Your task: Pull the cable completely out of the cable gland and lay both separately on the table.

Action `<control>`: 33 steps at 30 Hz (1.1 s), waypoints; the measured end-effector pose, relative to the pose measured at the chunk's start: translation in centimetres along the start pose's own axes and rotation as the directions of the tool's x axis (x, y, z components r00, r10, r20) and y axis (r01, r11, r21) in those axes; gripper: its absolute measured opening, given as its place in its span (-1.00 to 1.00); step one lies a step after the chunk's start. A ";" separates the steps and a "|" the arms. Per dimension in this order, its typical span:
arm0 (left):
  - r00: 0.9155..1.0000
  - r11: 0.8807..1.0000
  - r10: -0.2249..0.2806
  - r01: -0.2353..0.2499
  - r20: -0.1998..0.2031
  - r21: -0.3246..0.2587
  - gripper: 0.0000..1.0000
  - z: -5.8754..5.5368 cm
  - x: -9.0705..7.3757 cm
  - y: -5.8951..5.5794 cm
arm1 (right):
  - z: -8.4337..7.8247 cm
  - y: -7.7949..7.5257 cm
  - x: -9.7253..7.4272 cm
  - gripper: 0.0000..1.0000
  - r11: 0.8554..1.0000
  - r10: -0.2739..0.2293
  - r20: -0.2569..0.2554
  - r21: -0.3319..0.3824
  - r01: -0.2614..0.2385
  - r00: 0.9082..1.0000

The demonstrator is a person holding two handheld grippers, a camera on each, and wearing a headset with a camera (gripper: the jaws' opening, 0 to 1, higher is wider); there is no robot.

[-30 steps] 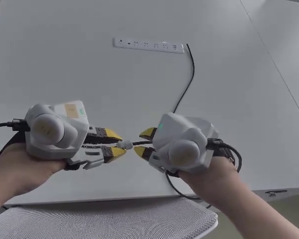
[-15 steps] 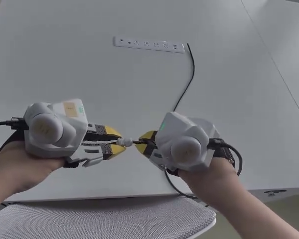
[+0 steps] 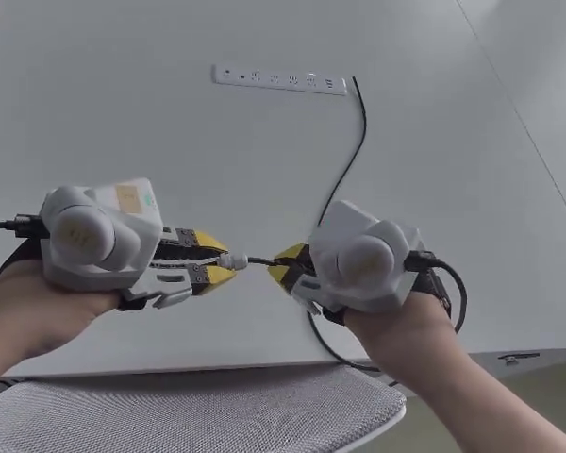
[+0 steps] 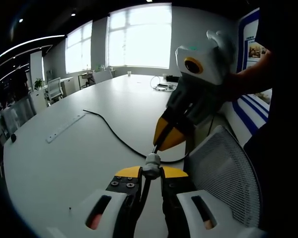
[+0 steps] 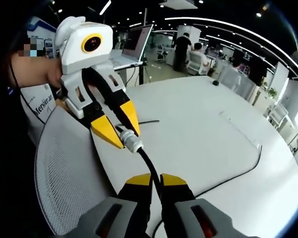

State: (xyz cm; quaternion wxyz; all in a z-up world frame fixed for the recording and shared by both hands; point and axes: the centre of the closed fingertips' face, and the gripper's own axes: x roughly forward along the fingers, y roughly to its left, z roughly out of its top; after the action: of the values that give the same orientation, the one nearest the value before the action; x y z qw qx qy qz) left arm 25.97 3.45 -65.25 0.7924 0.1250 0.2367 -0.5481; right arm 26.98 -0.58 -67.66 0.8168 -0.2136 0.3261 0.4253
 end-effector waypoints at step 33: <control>1.000 1.000 0.016 -0.016 -0.017 -0.022 -0.69 -0.4 0.1 -0.6 | -4.1 -2.9 -0.4 -0.94 0.963 -0.045 -0.025 0.264 0.050 0.999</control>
State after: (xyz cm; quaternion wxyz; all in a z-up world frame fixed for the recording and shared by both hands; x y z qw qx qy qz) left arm 25.37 3.31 -65.64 0.7960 0.1228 0.2486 -0.5381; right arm 27.81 -4.96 -70.07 0.8448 -0.1143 0.3825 0.3562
